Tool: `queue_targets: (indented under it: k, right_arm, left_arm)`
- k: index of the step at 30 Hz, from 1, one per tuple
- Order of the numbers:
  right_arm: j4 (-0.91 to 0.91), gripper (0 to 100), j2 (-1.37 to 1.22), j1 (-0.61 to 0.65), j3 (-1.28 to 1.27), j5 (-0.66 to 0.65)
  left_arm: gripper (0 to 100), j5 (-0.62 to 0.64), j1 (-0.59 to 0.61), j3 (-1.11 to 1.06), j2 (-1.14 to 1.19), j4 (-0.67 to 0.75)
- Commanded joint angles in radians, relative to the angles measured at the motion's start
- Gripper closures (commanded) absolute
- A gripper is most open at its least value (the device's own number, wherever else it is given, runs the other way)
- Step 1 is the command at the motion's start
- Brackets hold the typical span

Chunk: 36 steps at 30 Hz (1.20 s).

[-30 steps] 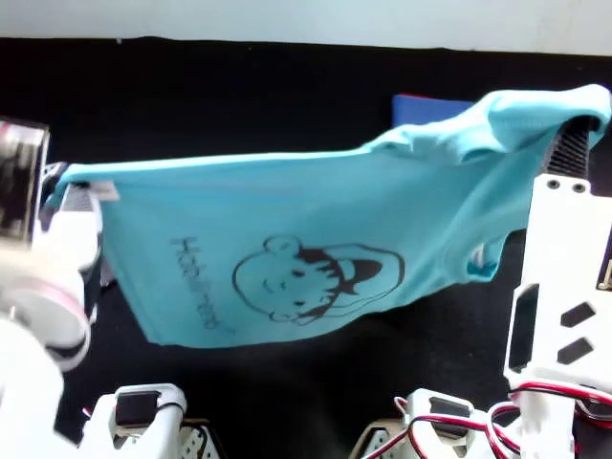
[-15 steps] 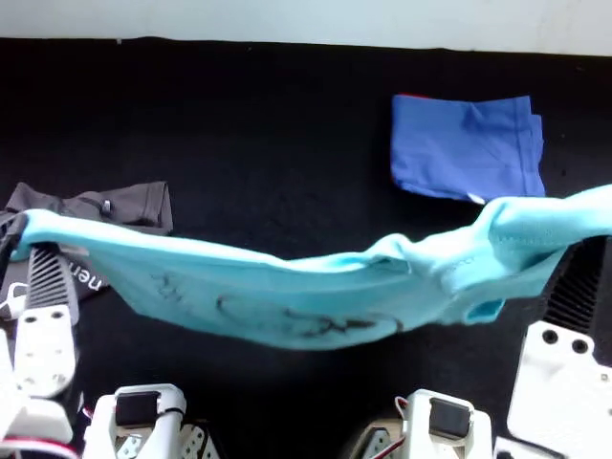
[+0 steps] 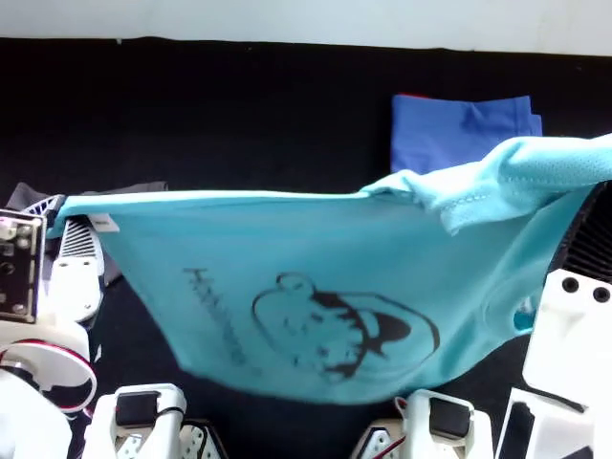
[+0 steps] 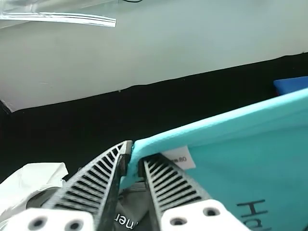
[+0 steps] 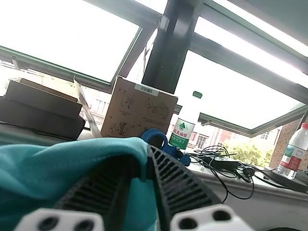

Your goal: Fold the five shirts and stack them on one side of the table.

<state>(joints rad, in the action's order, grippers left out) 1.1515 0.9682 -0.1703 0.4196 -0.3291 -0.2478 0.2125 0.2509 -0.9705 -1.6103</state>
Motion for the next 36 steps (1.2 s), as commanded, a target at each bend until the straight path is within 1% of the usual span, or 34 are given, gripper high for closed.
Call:
queue_targets:
  k: [1, 7, 14, 21, 24, 27, 30, 36]
  right_arm:
    - [-0.022, 99.3, -0.002, -0.013, 0.018, 0.005]
    - [0.004, 99.3, 0.091, -0.013, 0.008, 0.005]
    - [0.001, 99.3, 0.147, -0.016, 0.018, 0.003]
    - [-0.002, 99.3, 0.137, -0.013, -0.005, 0.009]
    - [-0.002, 99.2, 0.079, -0.007, -0.087, 0.011]
    - [-0.002, 99.2, 0.008, 0.056, -0.213, 0.011]
    - [-0.021, 99.2, -0.048, 0.122, -0.377, 0.011]
    - [-0.223, 99.2, -0.163, 0.263, -0.751, 0.005]
  left_arm:
    - [99, 0.003, 0.001, 0.018, 0.016, 0.015]
    - [99, 0.003, 0.001, 0.119, -0.021, 0.012]
    - [99, 0.003, 0.002, 0.116, -0.120, 0.020]
    - [99, -0.002, 0.002, 0.093, -0.117, 0.021]
    - [99, -0.029, 0.033, 0.002, -0.062, 0.021]
    - [99, -0.063, 0.090, -0.116, 0.021, 0.052]
    - [99, -0.087, 0.116, -0.219, 0.110, 0.107]
    - [99, -0.129, 0.119, -0.338, 0.325, 0.224]
